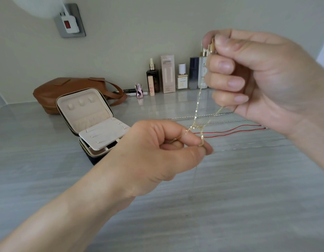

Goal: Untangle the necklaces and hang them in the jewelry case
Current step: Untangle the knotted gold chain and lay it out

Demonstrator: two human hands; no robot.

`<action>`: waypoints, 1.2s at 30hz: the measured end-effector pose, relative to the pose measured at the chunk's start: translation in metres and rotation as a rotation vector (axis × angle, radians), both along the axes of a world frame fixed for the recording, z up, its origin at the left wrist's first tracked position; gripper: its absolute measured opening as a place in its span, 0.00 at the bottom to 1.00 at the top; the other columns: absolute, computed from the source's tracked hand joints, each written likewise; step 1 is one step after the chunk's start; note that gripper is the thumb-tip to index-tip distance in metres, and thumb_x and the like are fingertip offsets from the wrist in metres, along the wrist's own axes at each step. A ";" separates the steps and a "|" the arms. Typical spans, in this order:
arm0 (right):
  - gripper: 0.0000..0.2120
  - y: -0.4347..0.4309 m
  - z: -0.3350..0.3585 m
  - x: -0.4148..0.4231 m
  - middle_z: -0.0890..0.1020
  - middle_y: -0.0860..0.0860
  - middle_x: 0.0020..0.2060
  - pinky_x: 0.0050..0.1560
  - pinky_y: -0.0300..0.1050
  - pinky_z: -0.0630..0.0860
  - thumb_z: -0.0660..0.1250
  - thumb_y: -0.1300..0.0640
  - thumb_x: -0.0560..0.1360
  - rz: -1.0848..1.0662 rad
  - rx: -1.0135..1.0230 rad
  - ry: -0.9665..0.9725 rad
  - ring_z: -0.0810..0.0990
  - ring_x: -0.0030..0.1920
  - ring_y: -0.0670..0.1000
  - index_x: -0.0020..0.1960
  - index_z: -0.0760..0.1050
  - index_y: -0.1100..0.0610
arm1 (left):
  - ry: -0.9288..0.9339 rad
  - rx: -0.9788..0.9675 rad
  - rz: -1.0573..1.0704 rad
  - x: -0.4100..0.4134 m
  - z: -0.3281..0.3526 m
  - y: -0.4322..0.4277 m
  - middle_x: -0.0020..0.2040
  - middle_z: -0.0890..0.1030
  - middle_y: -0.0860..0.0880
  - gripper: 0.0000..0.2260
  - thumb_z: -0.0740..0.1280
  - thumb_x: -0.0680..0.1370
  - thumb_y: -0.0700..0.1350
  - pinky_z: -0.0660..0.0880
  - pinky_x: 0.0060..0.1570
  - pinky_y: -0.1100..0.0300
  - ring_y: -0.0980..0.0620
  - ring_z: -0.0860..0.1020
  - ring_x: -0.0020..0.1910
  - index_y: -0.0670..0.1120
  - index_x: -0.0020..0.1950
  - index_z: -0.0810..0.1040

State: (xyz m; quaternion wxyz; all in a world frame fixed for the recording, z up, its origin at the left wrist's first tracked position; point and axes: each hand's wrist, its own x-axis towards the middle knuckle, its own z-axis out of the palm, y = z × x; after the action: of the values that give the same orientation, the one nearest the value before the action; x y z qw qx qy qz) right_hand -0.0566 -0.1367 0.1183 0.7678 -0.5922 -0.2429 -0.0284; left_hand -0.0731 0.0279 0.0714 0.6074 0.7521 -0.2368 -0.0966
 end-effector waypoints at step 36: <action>0.06 0.010 0.005 -0.003 0.68 0.46 0.23 0.19 0.32 0.61 0.58 0.60 0.74 -0.023 -0.011 -0.005 0.64 0.21 0.43 0.40 0.72 0.56 | 0.061 -0.289 0.098 0.005 0.000 0.004 0.23 0.66 0.52 0.06 0.75 0.63 0.39 0.60 0.20 0.66 0.56 0.59 0.22 0.46 0.30 0.79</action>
State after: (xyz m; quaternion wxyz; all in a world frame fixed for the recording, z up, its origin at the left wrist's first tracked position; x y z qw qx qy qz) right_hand -0.0594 -0.1265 0.1237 0.7636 -0.5990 -0.2380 -0.0372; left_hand -0.0677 0.0324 0.0713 0.7203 0.6642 -0.1926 -0.0543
